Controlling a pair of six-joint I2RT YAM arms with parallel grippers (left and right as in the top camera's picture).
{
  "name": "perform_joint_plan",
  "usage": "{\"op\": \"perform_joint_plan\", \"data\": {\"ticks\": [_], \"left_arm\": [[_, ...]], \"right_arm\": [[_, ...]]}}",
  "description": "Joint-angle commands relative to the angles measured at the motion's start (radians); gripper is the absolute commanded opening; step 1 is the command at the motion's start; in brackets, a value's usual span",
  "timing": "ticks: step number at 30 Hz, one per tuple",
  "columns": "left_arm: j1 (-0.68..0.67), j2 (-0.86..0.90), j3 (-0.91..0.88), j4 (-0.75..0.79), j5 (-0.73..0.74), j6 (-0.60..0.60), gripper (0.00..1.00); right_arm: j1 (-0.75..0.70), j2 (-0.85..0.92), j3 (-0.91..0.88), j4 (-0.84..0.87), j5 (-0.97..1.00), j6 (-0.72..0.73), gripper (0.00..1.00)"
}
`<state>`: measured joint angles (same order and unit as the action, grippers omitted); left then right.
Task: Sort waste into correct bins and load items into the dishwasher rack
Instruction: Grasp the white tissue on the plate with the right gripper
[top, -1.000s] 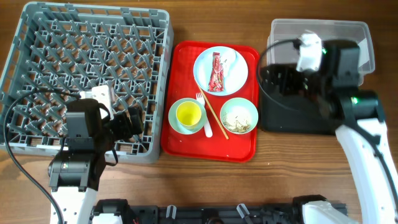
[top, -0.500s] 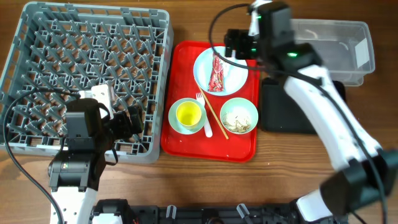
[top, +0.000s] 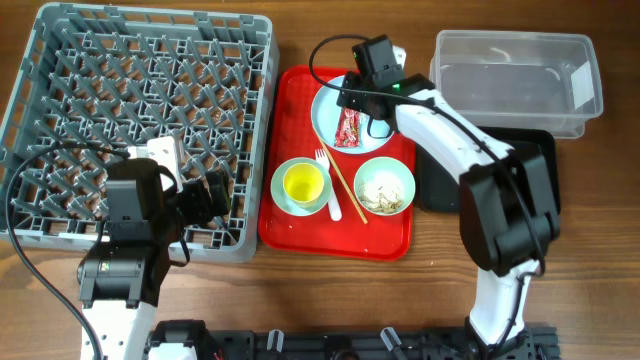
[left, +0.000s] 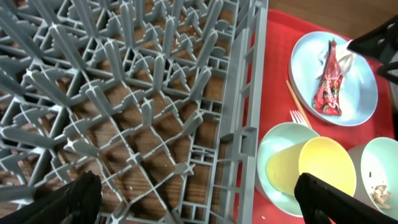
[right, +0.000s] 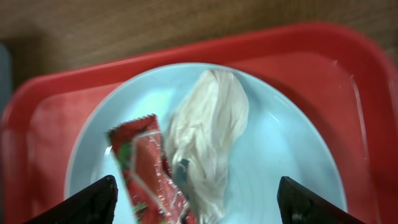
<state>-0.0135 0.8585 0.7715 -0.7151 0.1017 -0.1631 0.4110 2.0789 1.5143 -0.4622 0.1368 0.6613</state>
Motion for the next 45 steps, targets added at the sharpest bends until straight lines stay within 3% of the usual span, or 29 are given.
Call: {"op": "perform_joint_plan", "data": {"ticks": [1,7,21,36,39,45], "left_arm": [[0.005,0.000,0.018,-0.008,-0.002,-0.009,1.00],[0.005,0.000,0.018,-0.013,-0.002,-0.009,1.00],[0.005,0.000,0.018,-0.013,-0.002,-0.009,1.00],[0.005,0.000,0.018,-0.012,-0.002,-0.009,1.00],[0.005,0.000,0.018,-0.012,-0.002,-0.009,1.00],[0.005,0.000,0.018,-0.012,-0.002,-0.009,1.00]], "right_arm": [[-0.001,0.039,0.013,0.018,0.042,0.116,0.81],[-0.001,0.042,0.013,0.093,0.044,0.141,0.80],[-0.006,0.080,0.013,0.089,0.104,0.230,0.73],[-0.011,0.119,0.009,0.107,0.072,0.222,0.39],[-0.020,0.083,0.010,0.106,0.063,0.152,0.17],[-0.055,-0.050,0.010,0.079,0.066,-0.003,0.04]]}}
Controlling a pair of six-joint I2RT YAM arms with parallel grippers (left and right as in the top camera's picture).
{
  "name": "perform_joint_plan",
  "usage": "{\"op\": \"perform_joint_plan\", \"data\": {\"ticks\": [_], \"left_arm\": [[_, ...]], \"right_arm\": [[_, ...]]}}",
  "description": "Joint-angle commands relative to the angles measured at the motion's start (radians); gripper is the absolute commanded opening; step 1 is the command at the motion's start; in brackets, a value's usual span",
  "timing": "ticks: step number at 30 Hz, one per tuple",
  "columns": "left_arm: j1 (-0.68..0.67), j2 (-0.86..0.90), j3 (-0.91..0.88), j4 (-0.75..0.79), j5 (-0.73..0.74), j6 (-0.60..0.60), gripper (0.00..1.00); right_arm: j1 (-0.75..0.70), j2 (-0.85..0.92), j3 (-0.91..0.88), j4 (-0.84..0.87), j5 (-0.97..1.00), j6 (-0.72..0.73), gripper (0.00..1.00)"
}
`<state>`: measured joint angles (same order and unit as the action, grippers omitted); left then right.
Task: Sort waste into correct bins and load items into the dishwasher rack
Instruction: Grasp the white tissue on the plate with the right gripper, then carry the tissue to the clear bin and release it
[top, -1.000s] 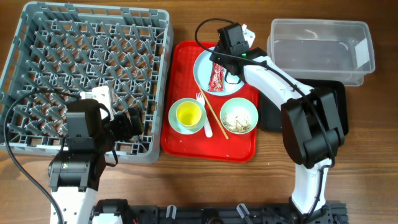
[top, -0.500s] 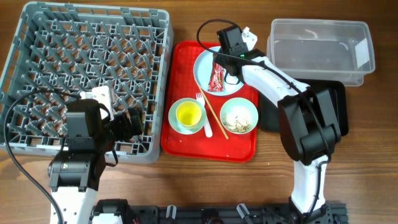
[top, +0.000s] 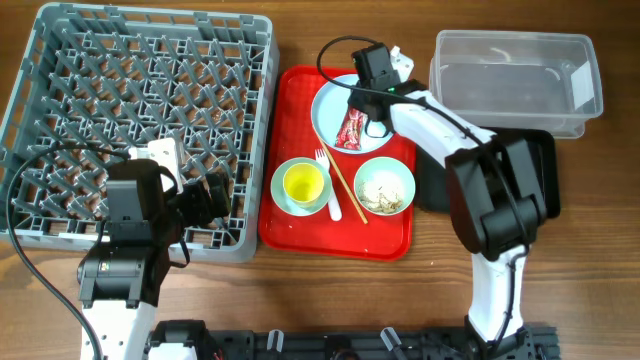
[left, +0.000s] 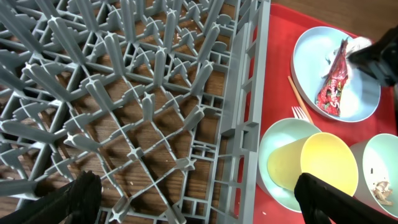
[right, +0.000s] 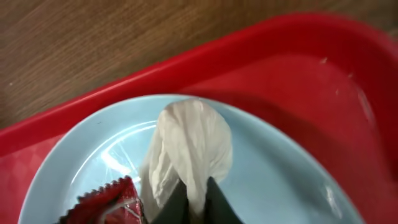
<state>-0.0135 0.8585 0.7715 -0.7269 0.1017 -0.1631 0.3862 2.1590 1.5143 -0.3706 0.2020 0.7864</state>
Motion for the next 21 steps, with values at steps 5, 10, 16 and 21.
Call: {"op": "perform_joint_plan", "data": {"ticks": [5,10,16,21], "left_arm": [[0.005,0.000,0.018,0.000,-0.002,-0.009,1.00],[0.005,0.000,0.018,0.001,-0.002,-0.009,1.00],[0.005,0.000,0.018,0.000,-0.002,-0.009,1.00],[0.005,0.000,0.018,0.000,-0.002,-0.009,1.00]], "right_arm": [[-0.097,-0.280,0.010,-0.089,0.051,-0.236,0.04],[-0.182,-0.379,0.010,-0.124,0.098,-0.342,0.08],[-0.315,-0.369,0.007,-0.172,0.092,-0.343,0.16],[-0.364,-0.377,0.007,-0.120,-0.092,-0.425,0.62]]}}
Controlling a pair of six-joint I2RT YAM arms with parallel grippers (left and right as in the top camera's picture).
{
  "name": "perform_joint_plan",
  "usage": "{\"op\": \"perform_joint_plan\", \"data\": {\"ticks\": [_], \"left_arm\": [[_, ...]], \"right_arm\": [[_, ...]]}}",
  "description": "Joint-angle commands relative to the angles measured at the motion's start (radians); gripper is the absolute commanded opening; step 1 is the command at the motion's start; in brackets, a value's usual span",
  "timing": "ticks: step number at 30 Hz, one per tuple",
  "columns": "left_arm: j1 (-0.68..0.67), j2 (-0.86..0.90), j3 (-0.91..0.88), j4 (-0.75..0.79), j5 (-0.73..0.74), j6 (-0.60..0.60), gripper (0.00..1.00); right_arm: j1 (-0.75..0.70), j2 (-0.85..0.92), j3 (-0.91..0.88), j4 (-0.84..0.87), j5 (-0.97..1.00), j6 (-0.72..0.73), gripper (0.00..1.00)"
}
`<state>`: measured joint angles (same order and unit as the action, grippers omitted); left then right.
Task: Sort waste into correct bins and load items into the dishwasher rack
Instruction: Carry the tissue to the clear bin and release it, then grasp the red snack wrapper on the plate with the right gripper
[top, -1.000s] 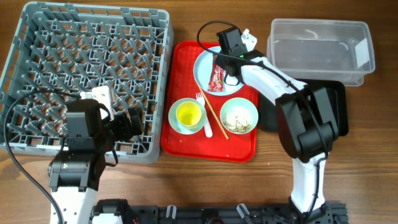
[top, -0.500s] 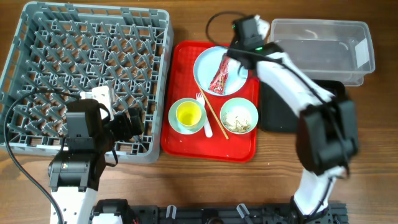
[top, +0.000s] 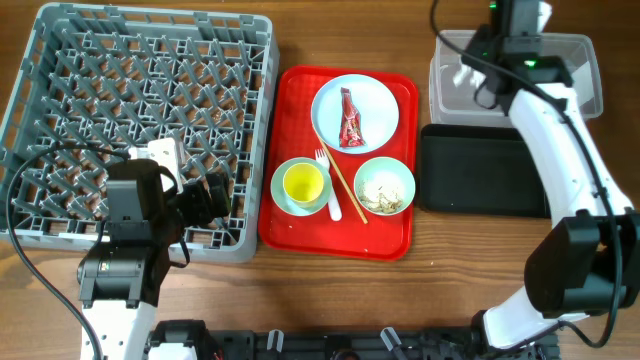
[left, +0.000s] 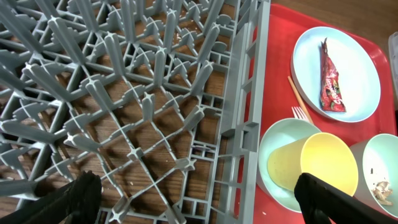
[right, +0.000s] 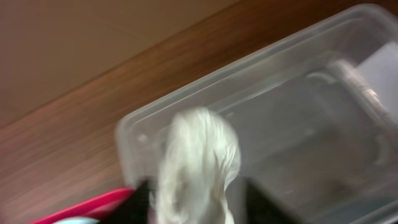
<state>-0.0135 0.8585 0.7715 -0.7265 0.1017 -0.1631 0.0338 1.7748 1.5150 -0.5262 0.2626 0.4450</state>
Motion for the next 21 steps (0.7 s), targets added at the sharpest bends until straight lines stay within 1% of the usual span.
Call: {"op": "perform_joint_plan", "data": {"ticks": [1,5,7,11,13,19,21], "left_arm": [[0.005,0.000,0.018,0.000,-0.002,-0.009,1.00],[0.005,0.000,0.018,0.000,-0.002,-0.009,1.00],[0.005,0.000,0.018,0.000,-0.002,-0.009,1.00],[0.005,0.000,0.018,0.000,-0.002,-0.009,1.00],[0.005,0.000,0.018,0.000,-0.002,-0.009,1.00],[0.005,0.000,0.018,0.000,-0.002,-0.009,1.00],[0.005,0.000,0.018,0.000,-0.002,-0.009,1.00]], "right_arm": [[-0.011,-0.002,0.006,0.048,-0.230,-0.097,0.63],[0.018,-0.012,0.006,0.053,-0.488,-0.109,0.67],[0.053,-0.009,0.003,0.035,-0.558,-0.121,0.70],[0.159,0.018,-0.005,-0.025,-0.540,-0.187,0.72],[0.211,0.038,-0.005,-0.051,-0.496,-0.196,0.73],[0.343,0.136,-0.005,-0.080,-0.323,-0.177,0.76],[0.385,0.198,-0.005,-0.074,-0.265,-0.111,0.75]]}}
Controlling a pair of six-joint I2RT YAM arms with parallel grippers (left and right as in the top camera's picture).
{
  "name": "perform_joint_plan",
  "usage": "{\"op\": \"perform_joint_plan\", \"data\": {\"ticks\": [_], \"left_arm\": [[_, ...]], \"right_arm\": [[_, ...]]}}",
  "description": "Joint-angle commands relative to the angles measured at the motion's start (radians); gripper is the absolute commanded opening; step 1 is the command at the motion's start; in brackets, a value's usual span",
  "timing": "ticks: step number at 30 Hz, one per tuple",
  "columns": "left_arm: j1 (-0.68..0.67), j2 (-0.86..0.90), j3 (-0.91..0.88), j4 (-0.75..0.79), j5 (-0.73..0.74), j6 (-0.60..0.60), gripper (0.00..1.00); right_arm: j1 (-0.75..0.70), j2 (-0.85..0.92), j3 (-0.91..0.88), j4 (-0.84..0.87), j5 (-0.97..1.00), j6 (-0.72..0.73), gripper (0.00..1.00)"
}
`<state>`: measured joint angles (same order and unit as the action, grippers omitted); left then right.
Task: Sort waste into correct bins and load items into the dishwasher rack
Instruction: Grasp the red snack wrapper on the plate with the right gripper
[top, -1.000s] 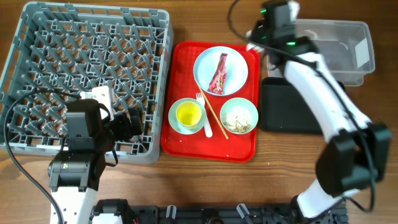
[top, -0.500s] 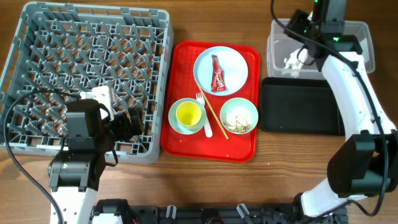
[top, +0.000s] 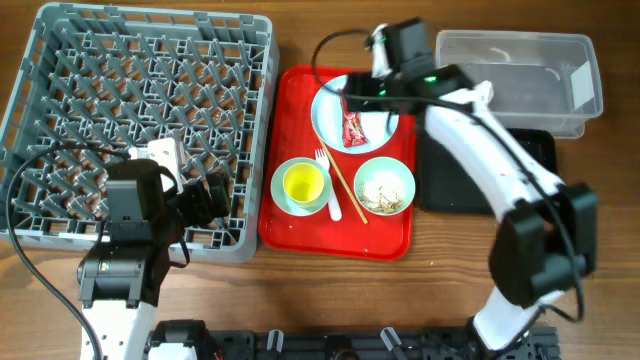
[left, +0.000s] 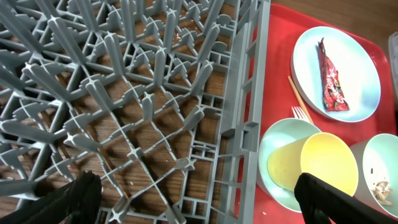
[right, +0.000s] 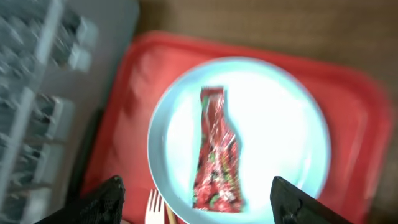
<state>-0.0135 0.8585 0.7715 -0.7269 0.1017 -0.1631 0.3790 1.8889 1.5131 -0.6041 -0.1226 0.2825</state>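
Note:
A red snack wrapper (top: 350, 129) (right: 215, 153) lies on the light blue plate (top: 328, 110) (right: 280, 134) at the back of the red tray (top: 290, 110). My right gripper (top: 368, 92) (right: 199, 196) hangs open just above that plate, with the wrapper between its fingers' line and nothing held. A yellow cup (top: 303, 183) (left: 323, 169) stands in a pale green bowl. A second bowl (top: 385, 187) holds food scraps. My left gripper (top: 215, 195) (left: 199, 199) is open and empty over the near right edge of the grey dishwasher rack (top: 140, 100) (left: 155, 112). No tissue shows.
A white fork (top: 328, 185) and a chopstick (top: 347, 185) lie on the tray between the bowls. A clear plastic bin (top: 515, 75) stands at the back right, and a black bin (top: 480, 175) sits in front of it.
My right gripper was over the clear bin with the white tissue in it. It is now open and empty back over the plate with the red wrapper. The left arm has not moved.
My right gripper first stood open over the plate, around the tissue beside the wrapper. Then it was shut on the tissue on the plate. Then it held the tissue over the clear bin. Now it is back above the plate, open and empty.

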Motion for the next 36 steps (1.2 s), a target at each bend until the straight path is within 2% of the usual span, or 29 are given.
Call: {"op": "perform_joint_plan", "data": {"ticks": [1,4,11,14,18,21,25,27,32,36], "left_arm": [[0.005,0.000,0.018,0.000,-0.002,-0.009,1.00],[0.005,0.000,0.018,0.000,-0.002,-0.009,1.00],[0.005,0.000,0.018,0.000,-0.002,-0.009,1.00],[0.005,0.000,0.018,0.000,-0.002,-0.009,1.00],[0.005,0.000,0.018,0.000,-0.002,-0.009,1.00],[0.005,0.000,0.018,0.000,-0.002,-0.009,1.00],[0.005,0.000,0.018,0.000,-0.002,-0.009,1.00],[0.005,0.000,0.018,0.000,-0.002,-0.009,1.00],[0.005,0.000,0.018,0.000,-0.002,-0.009,1.00],[0.005,0.000,0.018,0.000,-0.002,-0.009,1.00]], "right_arm": [[0.049,0.105,-0.003,0.005,0.135,0.067,0.75],[0.064,0.160,-0.003,0.012,0.145,0.114,0.75],[0.073,0.250,-0.003,0.043,0.145,0.114,0.71],[0.073,0.266,-0.003,0.043,0.156,0.122,0.62],[0.073,0.266,-0.003,0.040,0.182,0.140,0.39],[0.073,0.266,-0.003,0.021,0.183,0.139,0.35],[0.073,0.266,-0.017,0.014,0.182,0.139,0.37],[0.073,0.266,-0.025,0.013,0.182,0.139,0.35],[0.073,0.264,-0.029,0.011,0.179,0.140,0.15],[0.068,0.235,-0.016,0.011,0.179,0.138,0.06]]}}
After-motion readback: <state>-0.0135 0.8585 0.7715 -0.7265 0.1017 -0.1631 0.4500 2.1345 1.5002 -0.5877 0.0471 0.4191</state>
